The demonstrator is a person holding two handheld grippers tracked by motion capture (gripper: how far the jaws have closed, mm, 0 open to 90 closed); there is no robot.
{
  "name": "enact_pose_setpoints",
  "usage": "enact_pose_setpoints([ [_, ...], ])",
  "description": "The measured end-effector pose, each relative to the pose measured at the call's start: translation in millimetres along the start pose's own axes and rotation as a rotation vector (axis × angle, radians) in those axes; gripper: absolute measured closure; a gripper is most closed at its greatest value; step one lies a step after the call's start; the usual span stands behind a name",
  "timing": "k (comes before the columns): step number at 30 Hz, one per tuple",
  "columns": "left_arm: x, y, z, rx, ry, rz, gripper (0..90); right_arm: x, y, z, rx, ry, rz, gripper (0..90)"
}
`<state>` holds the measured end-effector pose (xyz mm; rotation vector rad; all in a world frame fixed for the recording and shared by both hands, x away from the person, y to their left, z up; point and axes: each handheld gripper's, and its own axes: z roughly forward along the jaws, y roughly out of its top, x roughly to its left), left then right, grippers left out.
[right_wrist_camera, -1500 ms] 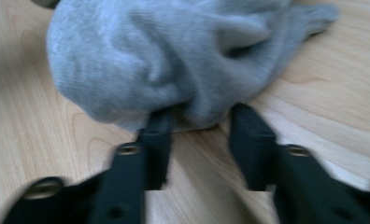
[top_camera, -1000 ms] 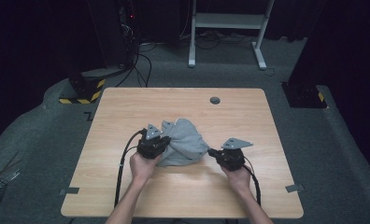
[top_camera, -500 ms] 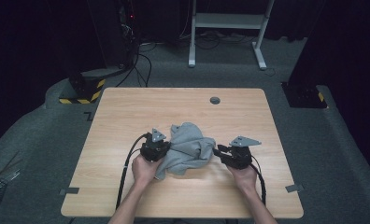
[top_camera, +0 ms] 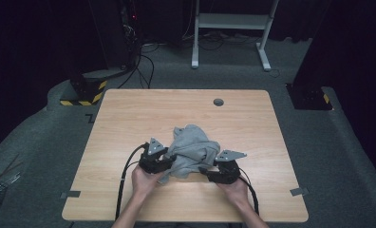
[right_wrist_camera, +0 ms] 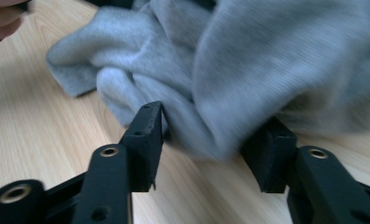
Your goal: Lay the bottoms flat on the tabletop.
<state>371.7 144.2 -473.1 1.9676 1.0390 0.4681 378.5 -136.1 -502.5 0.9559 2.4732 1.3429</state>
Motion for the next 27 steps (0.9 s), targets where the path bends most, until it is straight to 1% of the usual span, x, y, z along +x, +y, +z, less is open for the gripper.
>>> enact_pose_setpoints([
  [2, -4.7, -3.6, -1.8, 0.004, -0.017, 0.008, 47.3, 1.6, 3.2, 6.5, 0.001, -0.007, -0.001, 50.4],
  [3, -7.3, -5.4, 0.8, 0.025, -0.016, 0.019, 47.4, 1.8, 4.1, 7.9, 0.002, -0.013, 0.000, 55.1],
  [4, -8.8, -6.5, 4.3, 0.049, -0.009, 0.032, 48.9, 1.8, 5.4, 9.4, 0.005, -0.025, -0.006, 64.0],
  [5, -9.7, -7.4, 8.3, 0.070, -0.012, 0.041, 51.8, 0.9, 6.7, 10.0, 0.014, -0.026, -0.010, 70.0],
  [6, -10.4, -8.0, 11.1, 0.080, -0.014, 0.047, 57.7, 0.0, 7.5, 9.3, 0.016, -0.023, -0.014, 76.3],
  [7, -11.1, -8.7, 14.7, 0.092, -0.009, 0.060, 63.5, -0.9, 7.6, 8.3, 0.012, -0.023, -0.023, 79.2],
  [8, -11.1, -8.7, 16.8, 0.099, 0.000, 0.068, 72.3, -2.0, 7.4, 6.2, 0.011, -0.027, -0.031, 82.6],
  [10, -7.6, -7.2, 17.8, 0.102, 0.010, 0.062, 83.6, -4.9, 7.9, 1.9, 0.020, -0.044, -0.046, 84.4],
  [12, -3.5, -4.5, 14.0, 0.089, 0.026, 0.053, 86.3, -8.9, 11.3, -5.6, 0.015, -0.071, -0.058, 84.8],
  [15, 5.6, 0.2, 1.9, 0.049, 0.056, 0.024, 87.0, -17.7, 19.1, -21.8, -0.012, -0.118, -0.058, 85.0],
  [17, 13.4, 1.5, -6.3, 0.032, 0.081, 0.005, 87.0, -25.5, 24.3, -34.5, -0.037, -0.166, -0.053, 85.0],
  [18, 17.1, 0.9, -8.4, 0.032, 0.092, -0.001, 87.0, -29.2, 25.8, -39.3, -0.047, -0.183, -0.043, 85.0],
  [19, 21.5, -2.1, -7.3, 0.043, 0.089, -0.025, 87.0, -33.0, 26.6, -42.8, -0.056, -0.196, -0.029, 84.9],
  [20, 21.5, -2.1, -7.3, 0.043, 0.089, -0.025, 86.5, -33.0, 26.6, -42.8, -0.056, -0.196, -0.029, 84.9],
  [21, 23.0, -4.1, -5.2, 0.057, 0.084, -0.030, 86.5, -38.9, 26.9, -44.1, -0.059, -0.210, -0.016, 84.5],
  [22, 22.3, -8.2, -0.5, 0.071, 0.086, -0.030, 86.0, -41.3, 26.5, -42.5, -0.051, -0.212, -0.007, 84.0],
  [23, 20.4, -11.2, 3.1, 0.082, 0.081, -0.024, 83.3, -44.0, 24.9, -37.4, -0.028, -0.212, 0.009, 81.4],
  [24, 17.2, -14.3, 6.5, 0.082, 0.064, -0.021, 78.0, -45.4, 23.1, -32.9, -0.008, -0.211, 0.013, 75.7],
  [25, 14.5, -15.7, 7.8, 0.078, 0.057, -0.022, 71.0, -45.9, 20.2, -29.1, 0.006, -0.208, 0.026, 68.8],
  [27, 6.8, -17.5, 7.7, 0.066, 0.047, -0.010, 60.5, -45.3, 15.6, -28.2, 0.008, -0.198, 0.046, 62.7],
])
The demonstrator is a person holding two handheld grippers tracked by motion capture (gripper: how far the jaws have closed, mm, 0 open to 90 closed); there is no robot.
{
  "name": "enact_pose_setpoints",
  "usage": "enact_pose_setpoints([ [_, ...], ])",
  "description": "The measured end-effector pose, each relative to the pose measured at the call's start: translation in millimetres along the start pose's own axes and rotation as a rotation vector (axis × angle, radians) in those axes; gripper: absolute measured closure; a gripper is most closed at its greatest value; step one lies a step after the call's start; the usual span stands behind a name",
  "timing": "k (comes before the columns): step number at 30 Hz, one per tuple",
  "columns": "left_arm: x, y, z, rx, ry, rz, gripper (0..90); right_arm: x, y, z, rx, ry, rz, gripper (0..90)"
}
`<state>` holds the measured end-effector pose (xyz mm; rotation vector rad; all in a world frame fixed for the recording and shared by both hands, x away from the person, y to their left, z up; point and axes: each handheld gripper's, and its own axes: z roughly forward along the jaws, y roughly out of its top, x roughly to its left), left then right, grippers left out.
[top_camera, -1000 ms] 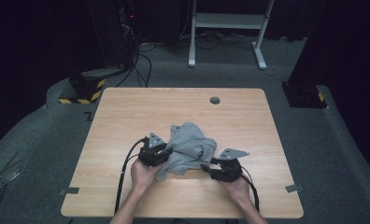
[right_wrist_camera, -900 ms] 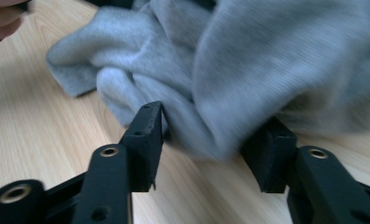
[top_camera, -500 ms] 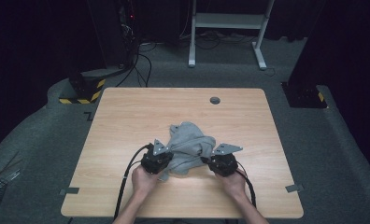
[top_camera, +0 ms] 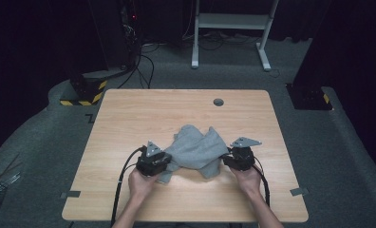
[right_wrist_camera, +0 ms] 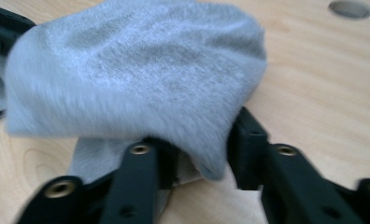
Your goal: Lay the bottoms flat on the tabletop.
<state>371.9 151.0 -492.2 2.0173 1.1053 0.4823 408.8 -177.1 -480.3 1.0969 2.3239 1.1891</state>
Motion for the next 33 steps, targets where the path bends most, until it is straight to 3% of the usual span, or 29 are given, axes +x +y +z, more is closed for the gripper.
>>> enact_pose_setpoints([
  [2, -7.8, -1.6, -5.4, -0.019, -0.009, 0.029, 52.6, 1.8, -6.5, -5.9, -0.011, -0.002, 0.013, 58.8],
  [6, -17.3, -6.4, -12.6, -0.039, -0.019, 0.041, 45.3, -2.3, -23.3, -20.6, -0.006, 0.004, 0.045, 57.1],
  [9, -20.9, -8.2, -4.9, -0.009, -0.015, 0.050, 43.3, 1.3, -32.0, -22.3, 0.011, 0.031, 0.059, 57.1],
  [13, -24.2, -7.5, 12.7, 0.028, -0.006, 0.055, 42.6, 17.0, -31.8, -9.2, 0.019, 0.083, 0.015, 55.6],
  [17, -23.6, -6.3, 27.5, 0.072, 0.024, 0.071, 55.1, 29.2, -25.9, 7.8, 0.033, 0.102, -0.011, 58.1],
  [21, -18.1, -0.4, 28.4, 0.097, 0.024, 0.071, 75.3, 29.4, -23.6, 15.9, 0.081, 0.088, -0.047, 82.2],
  [23, -18.1, 2.0, 26.3, 0.094, 0.037, 0.088, 80.5, 30.1, -23.5, 14.9, 0.082, 0.079, -0.066, 83.8],
  [25, -16.5, 3.9, 21.7, 0.074, 0.045, 0.087, 80.8, 29.6, -23.6, 9.5, 0.078, 0.069, -0.088, 85.0],
  [26, -10.0, 6.9, 11.4, 0.029, 0.044, 0.051, 81.3, 26.1, -23.6, 1.6, 0.060, 0.059, -0.097, 85.2],
  [28, -4.4, 9.2, 3.4, 0.000, 0.046, 0.028, 81.5, 24.5, -23.6, -2.3, 0.053, 0.053, -0.094, 85.2],
  [29, 2.9, 14.1, -8.4, -0.031, 0.063, 0.007, 81.7, 17.0, -22.8, -15.4, 0.026, 0.029, -0.092, 85.3],
  [33, 18.3, 27.2, -33.2, -0.091, 0.105, -0.027, 81.8, 1.4, -21.4, -40.1, -0.025, -0.015, -0.067, 85.2],
])
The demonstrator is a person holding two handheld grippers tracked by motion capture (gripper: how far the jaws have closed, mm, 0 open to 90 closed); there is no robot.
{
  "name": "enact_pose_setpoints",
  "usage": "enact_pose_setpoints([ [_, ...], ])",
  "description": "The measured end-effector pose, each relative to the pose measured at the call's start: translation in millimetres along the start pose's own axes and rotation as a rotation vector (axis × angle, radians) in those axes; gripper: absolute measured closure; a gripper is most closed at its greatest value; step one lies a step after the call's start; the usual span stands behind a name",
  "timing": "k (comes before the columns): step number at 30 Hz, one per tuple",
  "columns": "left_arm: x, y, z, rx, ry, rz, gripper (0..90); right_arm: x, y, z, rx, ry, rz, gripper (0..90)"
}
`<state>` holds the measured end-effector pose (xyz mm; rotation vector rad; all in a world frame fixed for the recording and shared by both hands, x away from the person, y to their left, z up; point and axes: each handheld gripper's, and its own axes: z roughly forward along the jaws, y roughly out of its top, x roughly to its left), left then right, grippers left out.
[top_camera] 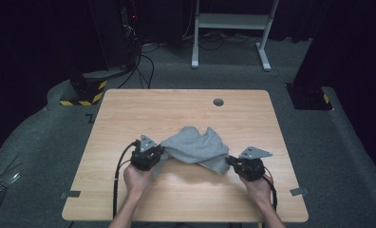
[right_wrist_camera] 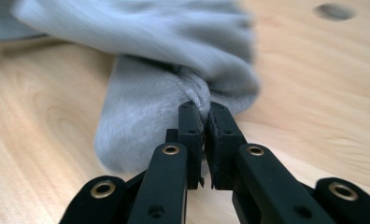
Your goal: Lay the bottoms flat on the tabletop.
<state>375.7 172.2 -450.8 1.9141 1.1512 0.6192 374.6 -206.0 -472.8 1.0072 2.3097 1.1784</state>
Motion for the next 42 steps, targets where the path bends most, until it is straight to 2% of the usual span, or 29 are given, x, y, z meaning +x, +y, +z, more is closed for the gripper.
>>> enact_pose_setpoints([
  [1, 0.0, 0.0, 0.0, 0.000, 0.000, 0.000, 81.8, 0.0, 0.0, 0.0, 0.000, 0.000, 0.000, 85.2],
  [2, 4.5, 2.9, -2.3, -0.012, 0.018, -0.013, 81.8, -4.4, -0.3, -5.4, -0.014, -0.013, 0.008, 85.2],
  [4, 11.4, 4.0, 9.5, 0.036, 0.040, -0.037, 81.1, -17.1, -1.9, -8.2, -0.010, -0.034, 0.040, 84.8],
  [7, 9.5, -1.6, 34.2, 0.128, 0.060, -0.022, 76.9, -24.7, -2.7, 7.4, 0.058, -0.042, 0.068, 80.4],
  [8, 7.1, -4.0, 39.0, 0.138, 0.060, -0.017, 73.1, -24.9, -3.0, 11.0, 0.070, -0.044, 0.070, 76.1],
  [9, 4.1, -6.3, 40.7, 0.137, 0.055, -0.015, 68.7, -23.5, -3.2, 12.0, 0.069, -0.047, 0.071, 72.8],
  [12, -5.1, -11.5, 34.7, 0.120, 0.036, 0.015, 59.4, -15.1, -3.2, 4.8, 0.018, -0.020, 0.061, 68.3],
  [14, -8.1, -13.2, 30.3, 0.110, 0.029, 0.025, 55.8, -8.9, -1.3, 1.3, 0.003, -0.006, 0.033, 66.6],
  [15, -12.4, -16.6, 20.3, 0.095, 0.023, 0.048, 54.4, -5.6, 0.6, 0.4, -0.003, -0.002, 0.012, 65.8],
  [19, -20.8, -25.5, 0.7, 0.074, -0.007, 0.054, 52.2, 4.6, 5.6, 1.9, -0.026, 0.027, -0.017, 60.4],
  [20, -20.8, -25.5, 0.7, 0.074, -0.007, 0.054, 51.9, 4.6, 5.6, 1.9, -0.026, 0.027, -0.017, 60.4],
  [21, -22.0, -26.5, -2.0, 0.069, -0.011, 0.059, 51.9, 11.1, 7.8, 6.4, -0.021, 0.037, -0.042, 58.1],
  [24, -26.9, -30.7, -11.0, 0.054, -0.024, 0.061, 51.7, 20.4, 10.7, 17.1, -0.002, 0.049, -0.069, 55.0],
  [26, -30.0, -33.7, -11.3, 0.060, -0.043, 0.058, 51.8, 25.0, 12.7, 26.8, 0.012, 0.058, -0.081, 52.9],
  [28, -34.4, -38.4, -3.1, 0.106, -0.051, 0.081, 51.8, 27.9, 14.3, 36.8, 0.029, 0.066, -0.083, 51.0],
  [31, -36.1, -44.5, 17.3, 0.179, -0.062, 0.086, 51.8, 29.7, 17.0, 50.1, 0.065, 0.064, -0.087, 49.7],
  [34, -36.6, -49.3, 36.5, 0.226, -0.035, 0.097, 52.0, 31.3, 19.9, 59.0, 0.088, 0.056, -0.090, 52.9],
  [37, -33.6, -49.0, 43.5, 0.203, -0.036, 0.067, 55.1, 31.1, 23.1, 69.8, 0.142, 0.053, -0.111, 64.6],
  [40, -31.5, -46.6, 46.2, 0.202, -0.038, 0.069, 64.8, 28.7, 24.7, 79.1, 0.196, 0.061, -0.120, 83.8],
  [42, -30.5, -44.3, 45.9, 0.219, -0.032, 0.099, 77.2, 27.3, 25.7, 81.0, 0.204, 0.061, -0.133, 88.0],
])
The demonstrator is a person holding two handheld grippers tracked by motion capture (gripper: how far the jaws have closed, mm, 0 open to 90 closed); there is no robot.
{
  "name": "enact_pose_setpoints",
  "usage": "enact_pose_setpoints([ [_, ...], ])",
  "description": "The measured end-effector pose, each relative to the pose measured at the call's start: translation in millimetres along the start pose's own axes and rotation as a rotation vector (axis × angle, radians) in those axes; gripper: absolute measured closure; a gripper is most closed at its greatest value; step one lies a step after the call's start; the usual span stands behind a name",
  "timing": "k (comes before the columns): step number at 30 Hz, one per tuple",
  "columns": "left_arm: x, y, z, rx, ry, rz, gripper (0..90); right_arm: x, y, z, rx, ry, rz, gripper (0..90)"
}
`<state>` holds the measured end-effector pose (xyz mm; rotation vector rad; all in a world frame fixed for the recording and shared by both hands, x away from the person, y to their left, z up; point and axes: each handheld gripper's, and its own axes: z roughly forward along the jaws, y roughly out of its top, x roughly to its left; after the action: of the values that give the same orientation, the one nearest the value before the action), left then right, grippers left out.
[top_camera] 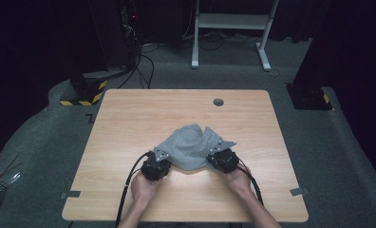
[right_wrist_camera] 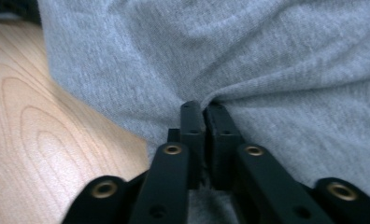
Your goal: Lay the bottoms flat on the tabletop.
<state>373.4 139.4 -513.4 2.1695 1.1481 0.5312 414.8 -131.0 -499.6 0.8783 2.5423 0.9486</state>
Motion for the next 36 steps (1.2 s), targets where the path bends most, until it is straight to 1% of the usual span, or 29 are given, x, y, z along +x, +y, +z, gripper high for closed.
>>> enact_pose_setpoints([
  [1, 0.6, -0.3, -1.4, -0.006, -0.002, 0.005, 82.8, -0.8, 0.3, -1.6, -0.006, 0.002, 0.005, 88.5],
  [2, 1.1, -0.8, -3.5, -0.016, 0.001, 0.008, 85.1, -2.2, 0.5, -4.4, -0.024, 0.001, 0.014, 88.6],
  [4, 3.7, -2.0, -11.4, -0.046, -0.005, 0.004, 86.0, -6.8, 2.0, -13.8, -0.064, -0.008, 0.037, 88.8],
  [6, 6.3, -2.8, -22.6, -0.085, -0.017, 0.004, 86.3, -13.2, 5.3, -26.4, -0.112, -0.035, 0.056, 88.8],
  [8, 8.3, -3.5, -35.7, -0.111, -0.033, 0.009, 86.4, -21.5, 10.2, -40.3, -0.160, -0.068, 0.085, 88.8],
  [9, 9.9, -4.2, -44.4, -0.130, -0.038, 0.018, 86.4, -25.7, 12.9, -47.2, -0.181, -0.088, 0.099, 88.8],
  [10, 11.1, -5.1, -49.3, -0.140, -0.040, 0.020, 86.4, -30.9, 16.0, -54.9, -0.203, -0.111, 0.114, 88.9],
  [11, 13.2, -6.7, -54.4, -0.149, -0.047, 0.015, 86.4, -33.6, 17.6, -58.3, -0.211, -0.121, 0.124, 88.8],
  [12, 15.9, -8.5, -56.9, -0.146, -0.053, 0.010, 86.4, -36.8, 19.4, -60.8, -0.212, -0.133, 0.134, 88.8],
  [13, 18.6, -10.5, -56.2, -0.131, -0.060, 0.004, 86.3, -39.6, 20.2, -60.3, -0.211, -0.144, 0.141, 88.8],
  [14, 20.3, -12.2, -54.2, -0.116, -0.065, 0.002, 86.2, -42.3, 20.7, -56.9, -0.192, -0.150, 0.144, 88.7],
  [15, 22.5, -15.0, -49.1, -0.090, -0.072, 0.000, 86.0, -44.0, 20.5, -53.0, -0.178, -0.154, 0.146, 88.6],
  [16, 22.7, -17.1, -45.0, -0.073, -0.078, -0.004, 85.4, -46.2, 19.4, -44.9, -0.147, -0.155, 0.160, 88.1],
  [17, 21.4, -18.7, -42.0, -0.068, -0.088, -0.005, 84.0, -48.3, 17.9, -37.8, -0.122, -0.146, 0.168, 87.3],
  [18, 18.6, -19.3, -40.6, -0.070, -0.095, -0.001, 79.7, -49.2, 15.9, -31.8, -0.100, -0.132, 0.182, 85.3],
  [19, 15.1, -19.0, -40.0, -0.077, -0.105, 0.014, 75.7, -47.8, 13.6, -28.6, -0.093, -0.126, 0.191, 81.2],
  [20, 10.9, -17.8, -39.7, -0.082, -0.111, 0.031, 71.0, -45.5, 11.0, -28.5, -0.103, -0.120, 0.192, 76.3],
  [21, 6.6, -16.1, -39.2, -0.086, -0.112, 0.046, 67.4, -42.3, 8.3, -30.8, -0.121, -0.108, 0.195, 73.2],
  [22, 2.4, -13.7, -38.3, -0.087, -0.113, 0.057, 62.9, -38.8, 5.8, -34.0, -0.142, -0.098, 0.186, 71.6],
  [23, -2.5, -10.2, -37.0, -0.088, -0.120, 0.073, 60.1, -34.5, 3.5, -37.7, -0.155, -0.094, 0.175, 70.7],
  [24, -5.6, -8.2, -36.2, -0.095, -0.125, 0.078, 57.5, -29.5, 0.6, -41.9, -0.163, -0.095, 0.153, 70.2],
  [25, -9.6, -5.4, -34.8, -0.105, -0.131, 0.086, 56.1, -26.8, -1.3, -44.2, -0.167, -0.093, 0.142, 70.2],
  [28, -21.1, 4.0, -28.2, -0.110, -0.154, 0.103, 52.3, -17.3, -10.6, -50.8, -0.181, -0.065, 0.124, 72.5],
  [30, -29.7, 10.3, -21.9, -0.104, -0.160, 0.129, 49.6, -13.3, -14.4, -50.4, -0.177, -0.051, 0.110, 74.9],
  [31, -33.7, 13.3, -18.1, -0.100, -0.157, 0.146, 48.1, -10.7, -16.2, -48.8, -0.168, -0.046, 0.100, 75.9],
  [32, -36.2, 15.3, -15.1, -0.097, -0.154, 0.153, 46.2, -8.5, -17.9, -46.1, -0.159, -0.039, 0.088, 76.7],
  [33, -39.0, 18.3, -9.4, -0.099, -0.146, 0.153, 44.6, -6.9, -18.9, -43.3, -0.151, -0.029, 0.083, 76.7],
  [35, -41.0, 23.5, 2.6, -0.085, -0.138, 0.131, 41.6, -0.6, -20.1, -32.7, -0.118, -0.008, 0.056, 75.9],
  [36, -41.2, 24.7, 5.9, -0.078, -0.129, 0.129, 40.4, 3.4, -19.3, -25.6, -0.108, -0.001, 0.042, 72.1],
])
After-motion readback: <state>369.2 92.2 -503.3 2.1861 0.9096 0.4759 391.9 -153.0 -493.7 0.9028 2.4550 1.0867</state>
